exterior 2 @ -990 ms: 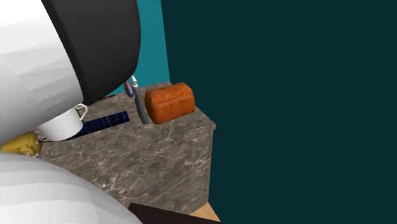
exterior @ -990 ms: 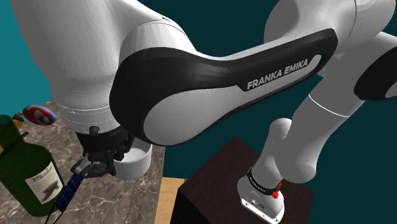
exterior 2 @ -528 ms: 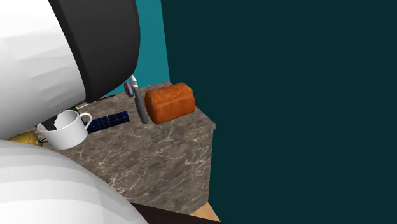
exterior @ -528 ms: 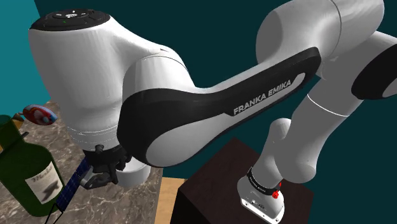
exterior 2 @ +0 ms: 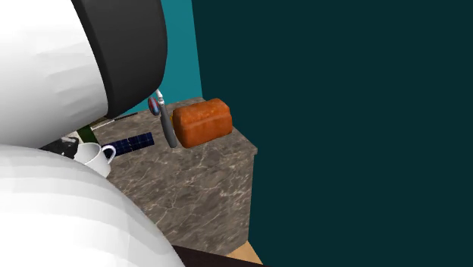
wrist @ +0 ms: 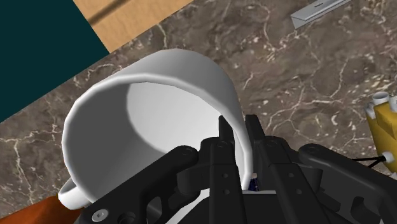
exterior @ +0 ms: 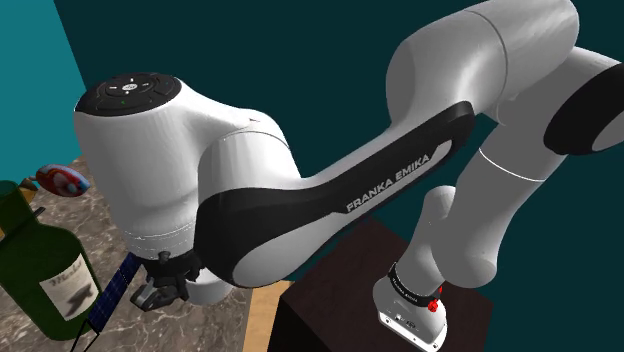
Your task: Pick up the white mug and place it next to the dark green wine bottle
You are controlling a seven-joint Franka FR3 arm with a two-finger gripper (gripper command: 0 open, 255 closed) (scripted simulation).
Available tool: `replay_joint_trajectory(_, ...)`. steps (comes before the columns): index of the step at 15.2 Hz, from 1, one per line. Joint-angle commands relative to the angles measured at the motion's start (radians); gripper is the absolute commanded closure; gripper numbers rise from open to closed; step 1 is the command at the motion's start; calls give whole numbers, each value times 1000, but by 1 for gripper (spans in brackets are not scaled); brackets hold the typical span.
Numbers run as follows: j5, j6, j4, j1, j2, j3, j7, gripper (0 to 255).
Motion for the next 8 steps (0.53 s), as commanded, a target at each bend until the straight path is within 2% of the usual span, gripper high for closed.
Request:
replay_joint_trajectory(1,-7,28,-19,2,10,2,9,255)
replay_joint_trajectory(8,-39,116,-70,5,55,2,36,255)
